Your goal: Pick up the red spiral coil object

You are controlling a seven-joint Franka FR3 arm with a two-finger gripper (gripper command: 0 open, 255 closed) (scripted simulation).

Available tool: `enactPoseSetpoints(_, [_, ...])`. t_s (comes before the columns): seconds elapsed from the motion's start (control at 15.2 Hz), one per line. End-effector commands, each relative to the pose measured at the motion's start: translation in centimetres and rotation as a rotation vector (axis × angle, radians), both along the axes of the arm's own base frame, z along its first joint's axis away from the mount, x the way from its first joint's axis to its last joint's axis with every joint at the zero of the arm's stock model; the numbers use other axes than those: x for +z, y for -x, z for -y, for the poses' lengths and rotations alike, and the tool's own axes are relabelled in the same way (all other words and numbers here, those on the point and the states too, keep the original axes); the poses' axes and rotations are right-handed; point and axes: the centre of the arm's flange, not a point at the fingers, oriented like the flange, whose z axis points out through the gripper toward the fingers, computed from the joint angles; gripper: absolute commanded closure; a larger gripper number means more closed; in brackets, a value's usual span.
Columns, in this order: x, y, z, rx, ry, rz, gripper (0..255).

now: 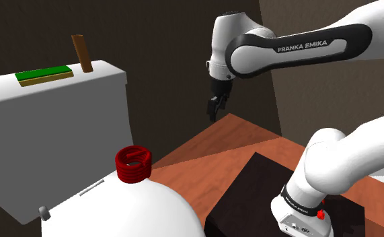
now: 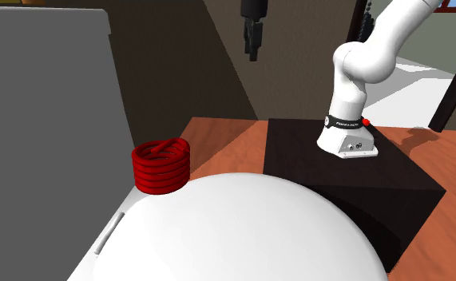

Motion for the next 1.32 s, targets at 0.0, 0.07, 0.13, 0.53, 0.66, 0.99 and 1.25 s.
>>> enactPoseSetpoints(0.0, [-1.3,-1.2,-1.6,0.002,-0.002,0.012,0])
enactPoseSetpoints(0.07, [-2.0,-1.9,-2.4,0.003,-0.003,0.018,0])
enactPoseSetpoints(0.13, [-2.8,-2.6,-3.2,0.005,-0.003,0.023,0])
enactPoseSetpoints(0.53, [-6.9,-6.8,-7.9,0.012,-0.007,0.053,0])
enactPoseSetpoints(0.66, [-8.3,-8.3,-9.5,0.014,-0.008,0.063,0])
enactPoseSetpoints(0.99, [-11.6,-11.9,-13.6,0.021,-0.011,0.089,0])
enactPoseSetpoints(1.25, [-14.2,-14.8,-16.8,0.026,-0.014,0.109,0])
